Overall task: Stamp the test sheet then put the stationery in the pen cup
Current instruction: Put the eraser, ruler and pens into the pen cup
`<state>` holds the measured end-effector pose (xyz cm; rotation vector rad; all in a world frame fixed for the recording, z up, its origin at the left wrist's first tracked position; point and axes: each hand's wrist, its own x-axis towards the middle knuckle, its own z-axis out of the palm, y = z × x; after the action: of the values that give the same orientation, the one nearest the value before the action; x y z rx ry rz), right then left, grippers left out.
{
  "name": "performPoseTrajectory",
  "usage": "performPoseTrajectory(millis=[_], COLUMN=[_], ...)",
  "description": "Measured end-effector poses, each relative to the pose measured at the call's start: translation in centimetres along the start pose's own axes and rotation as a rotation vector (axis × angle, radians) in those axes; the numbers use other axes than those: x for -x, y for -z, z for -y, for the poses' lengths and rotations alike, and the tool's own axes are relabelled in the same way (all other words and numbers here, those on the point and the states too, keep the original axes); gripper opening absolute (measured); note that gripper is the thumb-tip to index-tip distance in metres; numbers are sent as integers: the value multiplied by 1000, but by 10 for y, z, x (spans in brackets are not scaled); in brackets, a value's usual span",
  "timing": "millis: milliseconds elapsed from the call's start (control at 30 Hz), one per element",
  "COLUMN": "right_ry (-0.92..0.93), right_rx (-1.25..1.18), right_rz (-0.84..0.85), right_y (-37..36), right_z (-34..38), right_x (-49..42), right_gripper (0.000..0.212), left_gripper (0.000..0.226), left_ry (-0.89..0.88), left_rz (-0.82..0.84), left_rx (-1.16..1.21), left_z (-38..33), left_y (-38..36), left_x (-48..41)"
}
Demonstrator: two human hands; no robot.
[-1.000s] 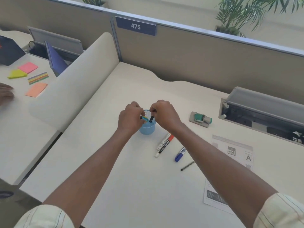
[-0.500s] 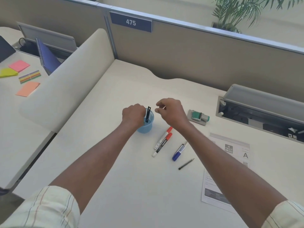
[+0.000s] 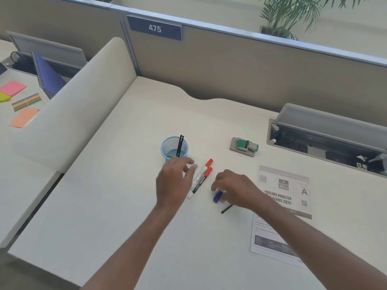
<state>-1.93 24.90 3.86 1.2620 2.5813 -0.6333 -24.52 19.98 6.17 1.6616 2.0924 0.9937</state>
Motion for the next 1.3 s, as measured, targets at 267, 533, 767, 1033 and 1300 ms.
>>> performPoseTrajectory(millis=[267,533,767,1033,1300], right_ry=[201,119,-12,-35,-10], right_rx=[180,-8,-321,-819,-963], right_rz=[-191,-356,-495,-751,-804], right_y=[-15,3,47,99,113], right_z=[1,-1,0,32,78], right_x=[14,20,13,-17,-65], right_gripper=[13,17,22,23,20], left_gripper=[29,23,20,49,29], left_ry=[15,-41,40,117,95], left_rz=[339,374,300,107,-89], left_rx=[-222,-368,-198,210,404], left_z=[1,-1,-7,-10,-2], left_y=[-58,-63,-55,-21,33], left_x=[17,10,21,33,15])
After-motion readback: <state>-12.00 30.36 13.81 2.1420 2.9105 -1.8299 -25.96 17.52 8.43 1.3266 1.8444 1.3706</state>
